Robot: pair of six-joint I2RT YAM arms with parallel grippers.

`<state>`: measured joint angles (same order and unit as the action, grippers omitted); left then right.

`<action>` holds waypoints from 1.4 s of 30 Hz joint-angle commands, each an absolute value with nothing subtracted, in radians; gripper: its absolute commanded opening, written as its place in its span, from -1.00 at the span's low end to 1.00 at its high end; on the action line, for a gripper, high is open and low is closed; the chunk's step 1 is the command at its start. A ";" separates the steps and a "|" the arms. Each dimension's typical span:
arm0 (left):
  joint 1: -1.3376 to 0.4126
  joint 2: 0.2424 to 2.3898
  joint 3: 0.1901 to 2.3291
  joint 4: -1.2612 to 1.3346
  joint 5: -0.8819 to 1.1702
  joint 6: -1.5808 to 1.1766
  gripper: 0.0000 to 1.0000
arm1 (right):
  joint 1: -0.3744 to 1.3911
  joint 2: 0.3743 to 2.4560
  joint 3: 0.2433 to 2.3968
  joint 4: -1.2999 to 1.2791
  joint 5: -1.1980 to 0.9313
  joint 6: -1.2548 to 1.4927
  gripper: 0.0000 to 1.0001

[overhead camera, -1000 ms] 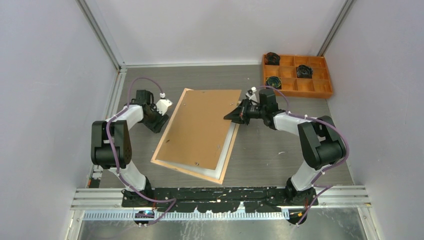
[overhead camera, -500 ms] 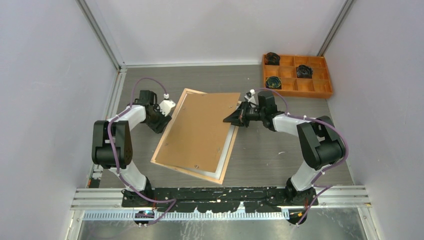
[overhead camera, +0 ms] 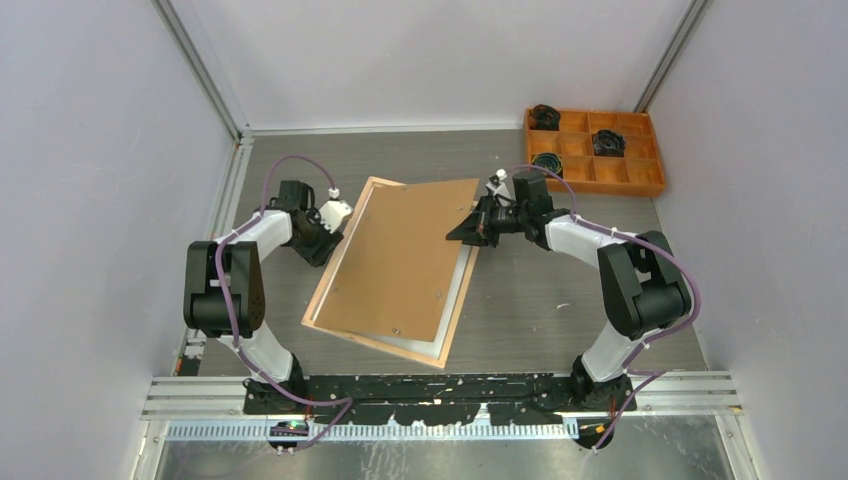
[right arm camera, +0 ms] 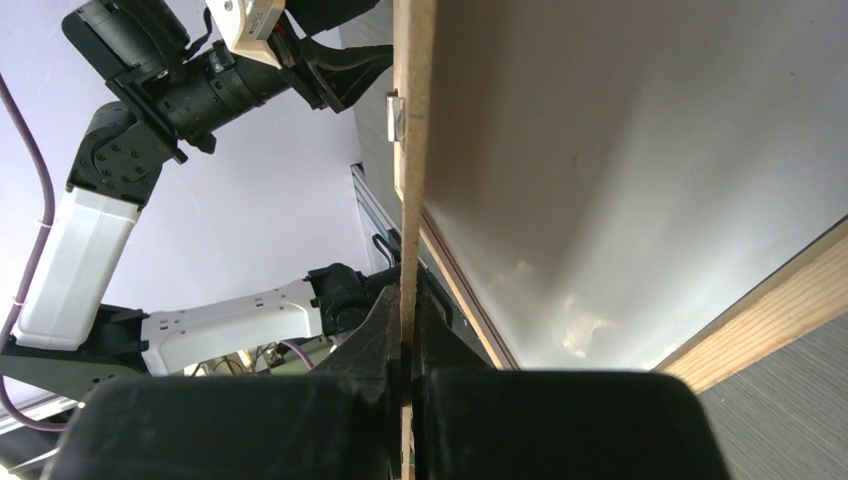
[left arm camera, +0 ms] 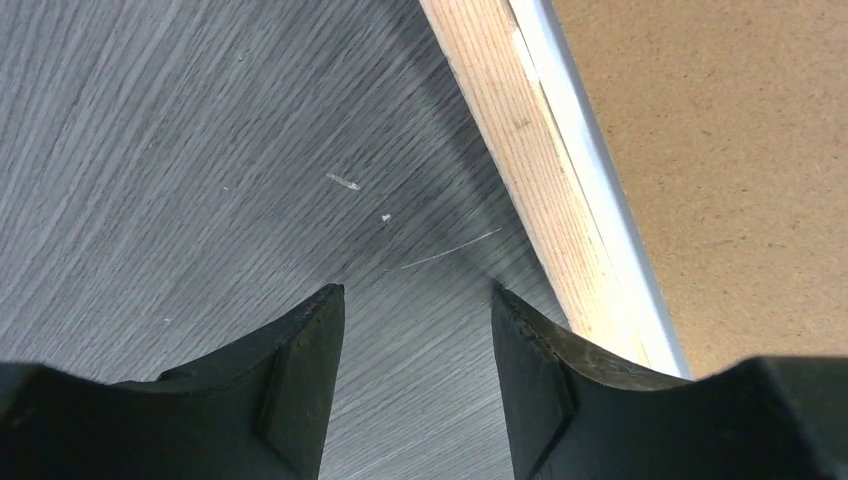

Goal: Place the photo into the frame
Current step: Place the photo frame item in the photo frame.

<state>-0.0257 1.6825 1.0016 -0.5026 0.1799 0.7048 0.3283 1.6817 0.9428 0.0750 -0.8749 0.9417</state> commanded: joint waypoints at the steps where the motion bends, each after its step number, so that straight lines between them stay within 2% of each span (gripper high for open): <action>1: -0.030 1.663 0.982 -0.500 0.191 0.728 0.14 | 0.330 1.674 0.979 0.096 -0.902 0.907 -0.99; 12: -0.035 1.658 0.976 -0.517 0.209 0.745 0.12 | 0.330 1.683 0.936 0.256 -0.863 0.997 -0.98; 42: -0.035 1.661 0.988 -0.555 0.220 0.754 0.09 | 0.311 1.682 0.926 0.297 -0.861 0.991 -0.99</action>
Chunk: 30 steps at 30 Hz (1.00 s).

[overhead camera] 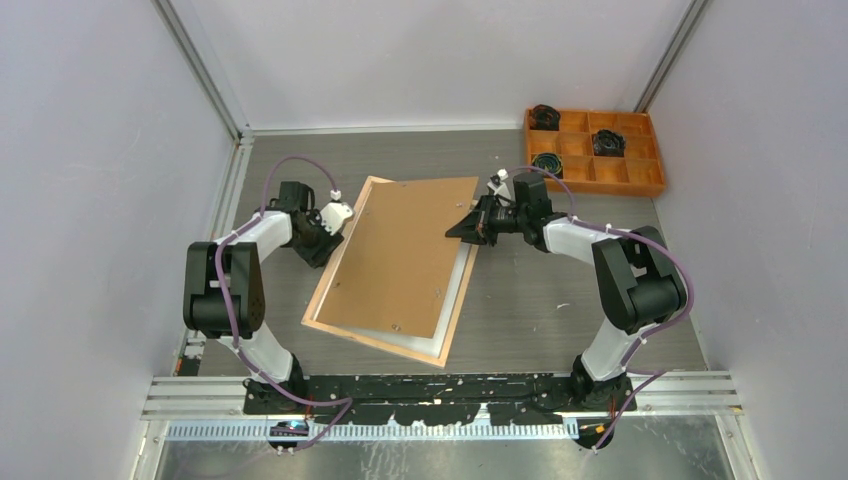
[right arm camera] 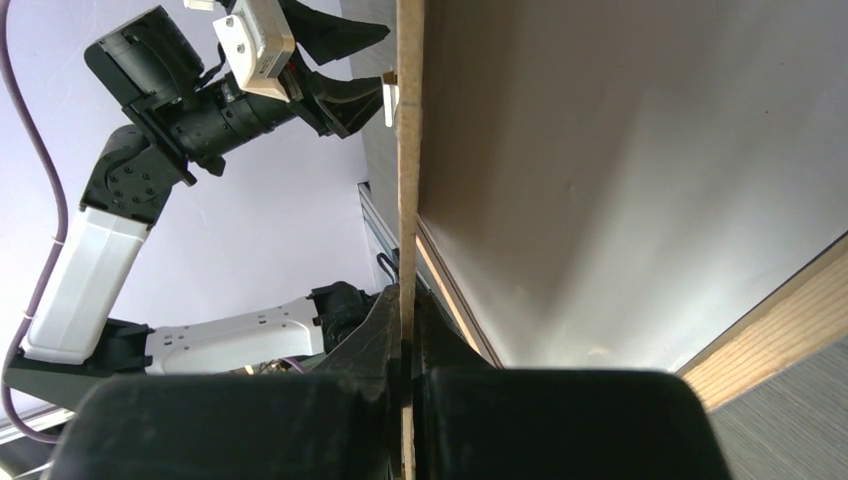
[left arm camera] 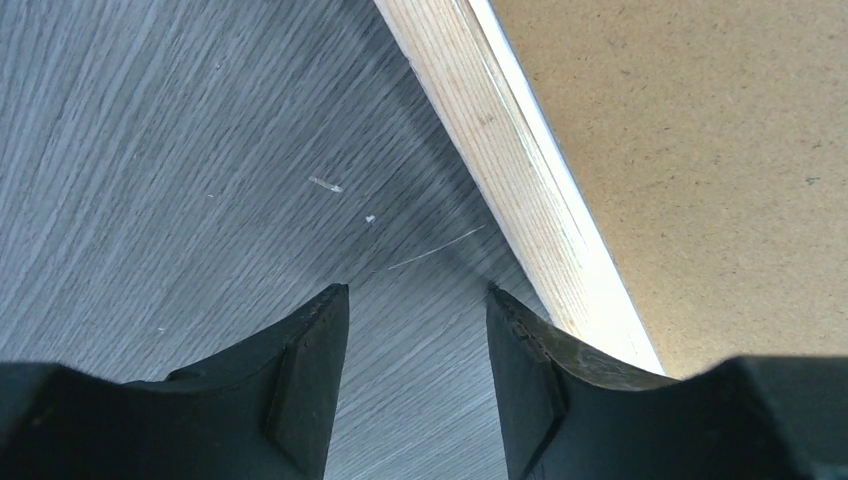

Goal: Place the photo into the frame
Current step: Place the photo frame item in the photo frame.

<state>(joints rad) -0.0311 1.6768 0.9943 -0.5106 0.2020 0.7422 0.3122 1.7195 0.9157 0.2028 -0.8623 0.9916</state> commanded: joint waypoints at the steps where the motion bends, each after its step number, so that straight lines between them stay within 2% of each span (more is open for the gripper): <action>1: -0.035 1.660 0.985 -0.558 0.223 0.755 0.09 | 0.313 1.685 0.920 0.307 -0.853 0.997 -0.99; 13: -0.035 1.661 0.979 -0.590 0.267 0.758 -0.11 | 0.367 1.708 0.884 0.392 -0.697 1.026 -0.98; 15: -0.035 1.659 0.980 -0.597 0.271 0.758 -0.12 | 0.374 1.715 0.899 0.360 -0.690 1.009 -0.92; 18: -0.035 1.652 0.984 -0.604 0.273 0.760 -0.12 | 0.379 1.713 0.933 0.242 -0.656 0.949 -0.52; 22: -0.034 1.639 0.986 -0.610 0.267 0.761 -0.12 | 0.383 1.668 0.977 0.059 -0.582 0.851 0.15; 25: -0.034 1.632 0.990 -0.615 0.267 0.762 -0.12 | 0.395 1.626 1.018 -0.125 -0.494 0.766 0.47; 28: -0.034 1.632 0.997 -0.626 0.265 0.756 -0.12 | 0.416 1.595 1.093 -0.327 -0.378 0.678 0.97; 30: -0.033 1.634 1.003 -0.632 0.265 0.753 -0.12 | 0.424 1.575 1.127 -0.431 -0.303 0.631 1.00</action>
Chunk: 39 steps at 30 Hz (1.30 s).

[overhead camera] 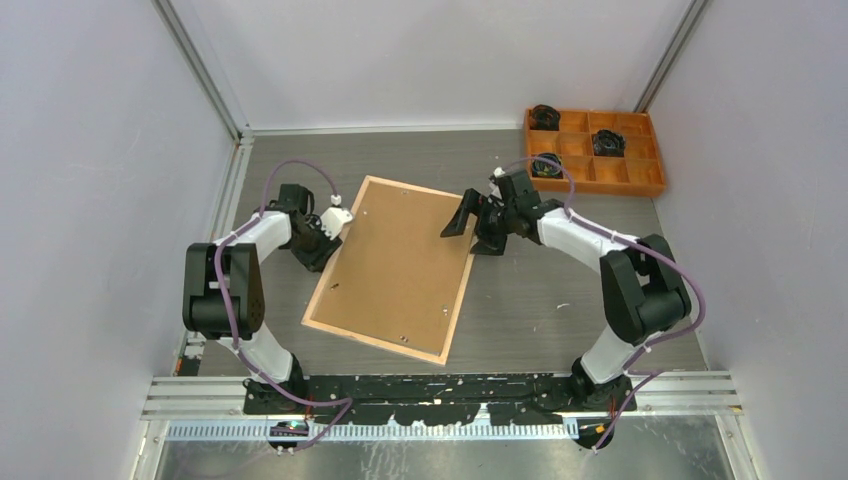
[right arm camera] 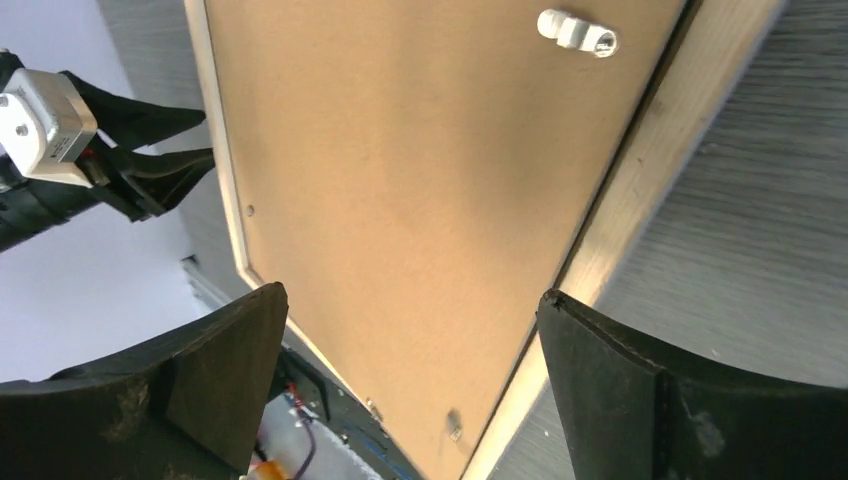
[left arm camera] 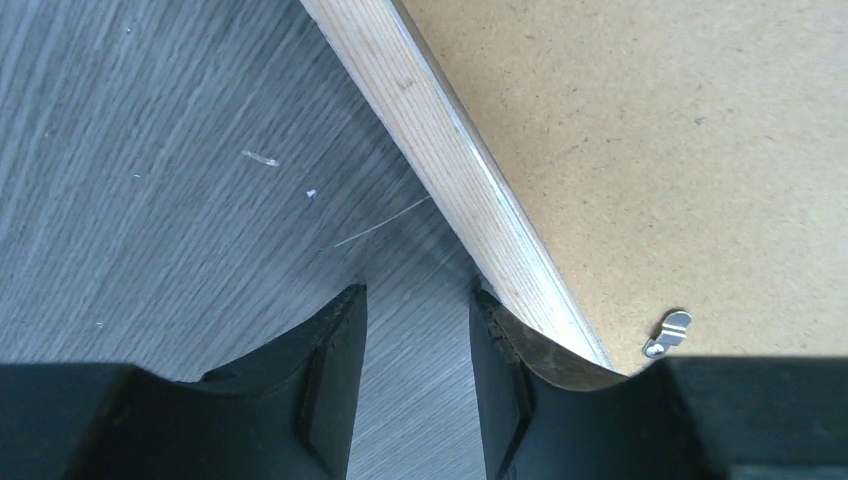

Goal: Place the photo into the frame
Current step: Place the photo frame item in the photo frame, then adjust the photo frame at the center of the board.

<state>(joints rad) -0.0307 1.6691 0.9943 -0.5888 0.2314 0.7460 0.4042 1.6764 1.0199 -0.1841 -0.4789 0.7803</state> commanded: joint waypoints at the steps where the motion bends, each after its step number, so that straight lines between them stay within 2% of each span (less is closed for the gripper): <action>1: -0.032 1.634 1.003 -0.632 0.266 0.753 -0.12 | 0.429 1.566 1.143 -0.477 -0.268 0.621 1.00; 5: -0.032 1.634 1.008 -0.636 0.265 0.752 -0.12 | 0.435 1.541 1.197 -0.632 -0.126 0.577 1.00; 12: -0.025 1.630 1.017 -0.650 0.261 0.752 -0.13 | 0.429 1.476 1.119 -0.601 -0.020 0.630 1.00; 19: -0.027 1.637 1.002 -0.653 0.298 0.736 -0.14 | 0.412 1.480 0.949 -0.347 -0.201 0.769 1.00; 26: -0.052 1.639 1.028 -0.677 0.357 0.695 -0.14 | 0.372 1.612 0.947 -0.114 -0.355 0.916 1.00; 39: -0.175 1.637 1.039 -0.659 0.372 0.628 -0.14 | 0.257 1.850 1.180 -0.151 -0.410 0.900 1.00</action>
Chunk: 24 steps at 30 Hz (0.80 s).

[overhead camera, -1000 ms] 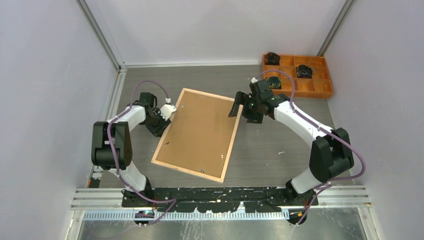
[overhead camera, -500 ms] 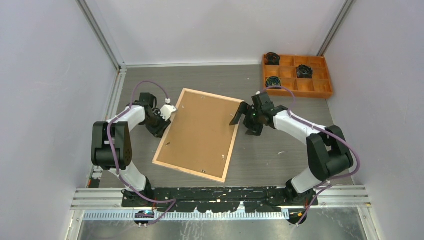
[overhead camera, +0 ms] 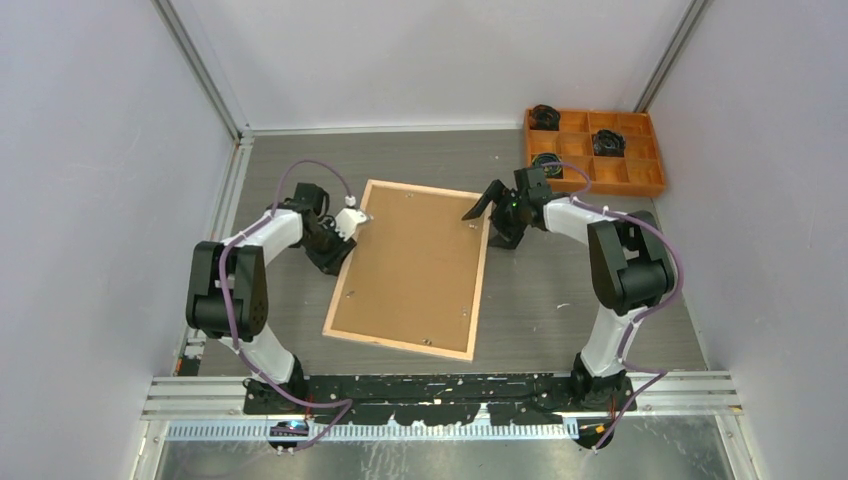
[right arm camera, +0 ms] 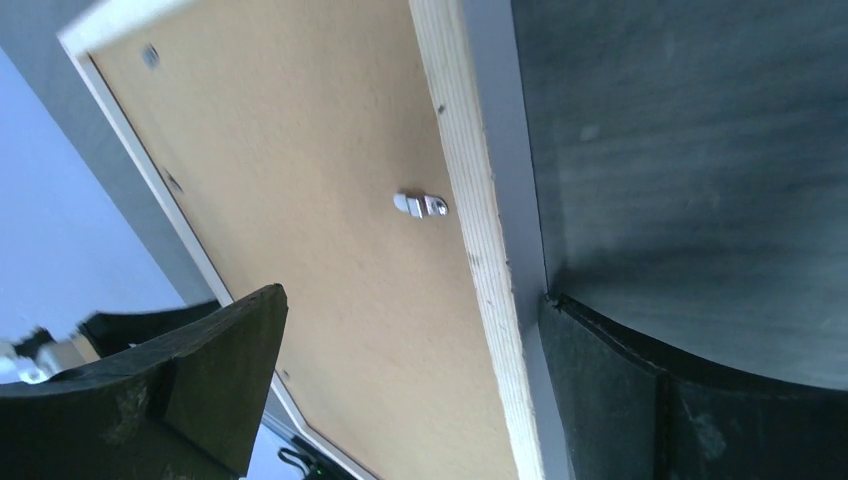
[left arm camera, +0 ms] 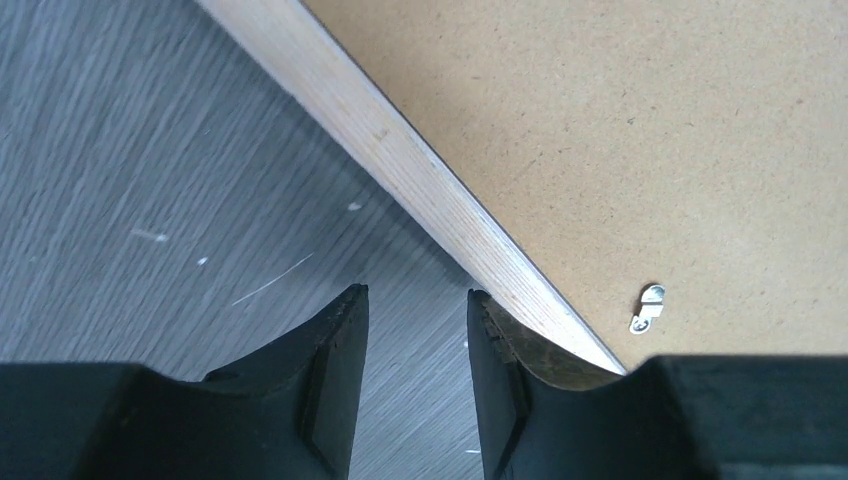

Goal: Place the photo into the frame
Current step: Adjust the photo frame at the center of the board.

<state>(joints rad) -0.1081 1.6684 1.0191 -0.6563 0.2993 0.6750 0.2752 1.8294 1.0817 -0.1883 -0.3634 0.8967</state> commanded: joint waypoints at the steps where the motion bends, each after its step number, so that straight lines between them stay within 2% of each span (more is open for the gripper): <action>1: -0.189 1.637 1.038 -0.657 0.370 0.621 -0.14 | 0.254 1.863 1.199 -0.156 -0.415 0.898 1.00; 7: -0.216 1.652 1.053 -0.632 0.360 0.591 -0.13 | 0.249 1.945 1.302 -0.180 -0.436 0.895 0.95; 9: -0.216 1.663 1.070 -0.631 0.342 0.582 -0.13 | 0.250 1.946 1.337 -0.260 -0.392 0.862 0.91; 14: -0.206 1.635 1.106 -0.663 0.326 0.584 -0.12 | 0.261 1.789 1.311 -0.369 -0.154 0.784 0.90; 15: -0.198 1.623 1.112 -0.683 0.333 0.583 -0.10 | 0.269 1.738 1.292 -0.369 -0.112 0.773 0.98; 17: -0.177 1.594 1.130 -0.727 0.360 0.587 -0.05 | 0.283 1.632 1.244 -0.353 -0.064 0.755 1.00; 20: -0.144 1.544 1.128 -0.775 0.422 0.591 0.06 | 0.272 1.480 1.135 -0.224 -0.108 0.772 1.00; 22: -0.140 1.525 1.114 -0.788 0.437 0.596 0.11 | 0.233 1.423 1.090 -0.213 -0.139 0.882 1.00; 24: -0.140 1.524 1.106 -0.790 0.448 0.584 0.15 | 0.195 1.414 1.031 -0.096 -0.298 0.929 1.00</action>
<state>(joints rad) -0.1493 1.5661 1.0958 -0.7372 0.3756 0.6014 0.2584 1.4490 1.1133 -0.2722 -0.1711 0.8265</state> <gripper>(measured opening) 0.560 0.996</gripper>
